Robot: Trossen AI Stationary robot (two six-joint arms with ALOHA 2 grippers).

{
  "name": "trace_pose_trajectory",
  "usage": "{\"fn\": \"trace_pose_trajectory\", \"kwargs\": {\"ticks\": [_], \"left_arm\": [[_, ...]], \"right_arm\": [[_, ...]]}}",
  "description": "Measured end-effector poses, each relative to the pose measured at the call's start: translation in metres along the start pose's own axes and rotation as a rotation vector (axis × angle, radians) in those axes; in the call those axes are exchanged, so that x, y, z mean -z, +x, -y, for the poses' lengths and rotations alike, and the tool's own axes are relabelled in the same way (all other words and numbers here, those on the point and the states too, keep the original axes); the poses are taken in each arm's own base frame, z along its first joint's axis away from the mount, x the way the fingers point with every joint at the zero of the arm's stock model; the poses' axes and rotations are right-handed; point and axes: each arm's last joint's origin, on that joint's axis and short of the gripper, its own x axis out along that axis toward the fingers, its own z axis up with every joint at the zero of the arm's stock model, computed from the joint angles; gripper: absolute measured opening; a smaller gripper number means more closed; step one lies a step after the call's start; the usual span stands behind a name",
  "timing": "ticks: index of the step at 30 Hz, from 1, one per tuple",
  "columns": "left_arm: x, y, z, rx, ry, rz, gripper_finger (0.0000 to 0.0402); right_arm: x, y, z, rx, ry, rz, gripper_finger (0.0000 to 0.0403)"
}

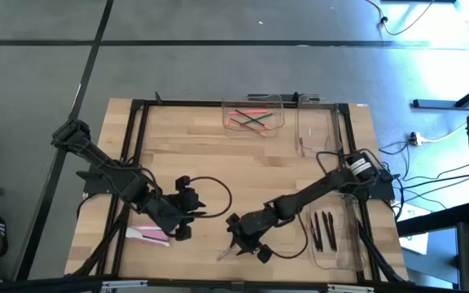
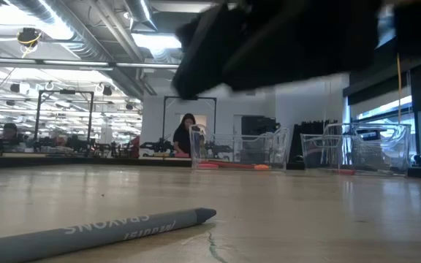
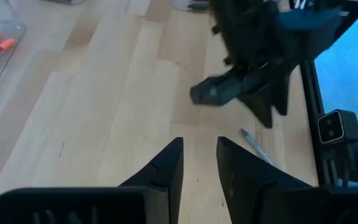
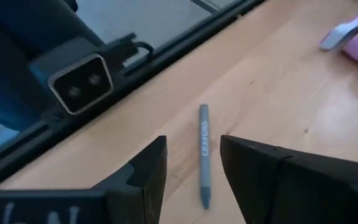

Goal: Sort crayons/erasers/pens/pencils in bins
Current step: Put the gray crayon into the top right transparent bin

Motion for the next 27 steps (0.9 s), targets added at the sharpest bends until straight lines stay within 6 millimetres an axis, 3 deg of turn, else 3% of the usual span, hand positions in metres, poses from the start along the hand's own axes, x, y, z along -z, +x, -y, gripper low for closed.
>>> {"fn": "trace_pose_trajectory", "kwargs": {"ticks": [12,21,27], "left_arm": [[0.004,-0.004,0.006,0.021,0.017,-0.001,0.0088],[0.004,-0.004,0.006,0.023,0.017,-0.001,0.0089],[0.004,-0.004,0.006,0.023,0.016,0.000,0.0087]], "right_arm": [[0.036,0.034,0.012,0.004,0.019,0.001,0.0153],[0.047,0.042,0.012,0.015,0.027,-0.035,0.0152],[0.049,0.043,0.011,0.011,0.030,-0.047,0.0116]]}}
